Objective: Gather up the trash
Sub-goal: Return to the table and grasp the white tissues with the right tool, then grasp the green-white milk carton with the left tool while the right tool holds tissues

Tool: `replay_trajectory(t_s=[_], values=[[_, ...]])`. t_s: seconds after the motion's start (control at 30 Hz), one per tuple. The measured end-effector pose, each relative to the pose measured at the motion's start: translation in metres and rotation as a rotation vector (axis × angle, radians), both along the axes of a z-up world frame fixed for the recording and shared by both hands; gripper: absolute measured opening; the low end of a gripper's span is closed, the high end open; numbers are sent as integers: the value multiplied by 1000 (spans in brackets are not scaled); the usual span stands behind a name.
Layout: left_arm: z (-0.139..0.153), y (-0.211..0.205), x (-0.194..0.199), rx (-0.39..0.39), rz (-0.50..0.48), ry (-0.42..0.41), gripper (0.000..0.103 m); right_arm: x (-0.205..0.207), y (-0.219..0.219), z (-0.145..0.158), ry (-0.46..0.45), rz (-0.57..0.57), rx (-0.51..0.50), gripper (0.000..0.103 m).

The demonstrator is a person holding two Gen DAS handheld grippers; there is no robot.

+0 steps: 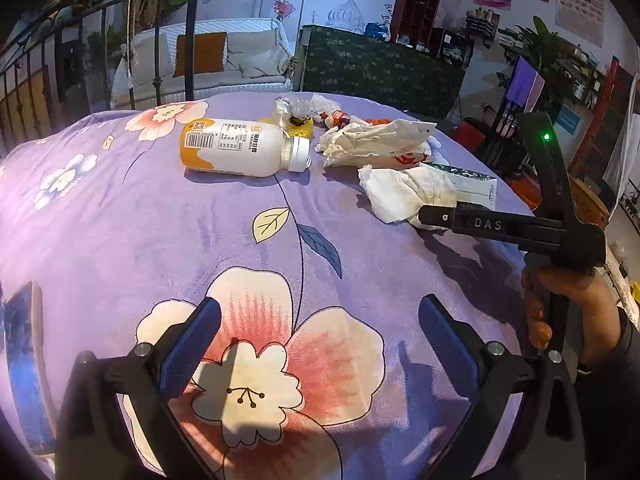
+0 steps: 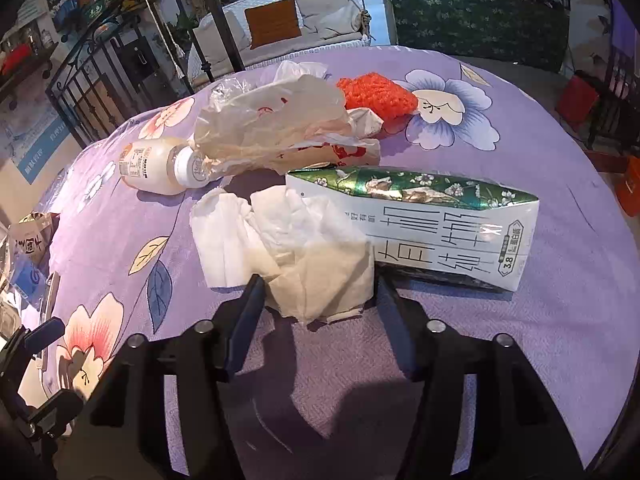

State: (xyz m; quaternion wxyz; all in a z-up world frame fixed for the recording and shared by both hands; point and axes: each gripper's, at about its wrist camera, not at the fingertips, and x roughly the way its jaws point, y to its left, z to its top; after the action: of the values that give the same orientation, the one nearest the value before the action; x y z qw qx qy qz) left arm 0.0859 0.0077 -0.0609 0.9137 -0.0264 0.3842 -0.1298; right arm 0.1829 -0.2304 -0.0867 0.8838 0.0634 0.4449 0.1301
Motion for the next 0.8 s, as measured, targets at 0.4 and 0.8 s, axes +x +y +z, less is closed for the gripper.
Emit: replay_trajectory(t_s=[0.4,0.8], values=[[7,-33,15,64,-154,-39,97,-46,-17,20,-79,57,128,10],[17,-152,61,347,-525,-166,91,-125,-116,66,-242,-144,86,10]])
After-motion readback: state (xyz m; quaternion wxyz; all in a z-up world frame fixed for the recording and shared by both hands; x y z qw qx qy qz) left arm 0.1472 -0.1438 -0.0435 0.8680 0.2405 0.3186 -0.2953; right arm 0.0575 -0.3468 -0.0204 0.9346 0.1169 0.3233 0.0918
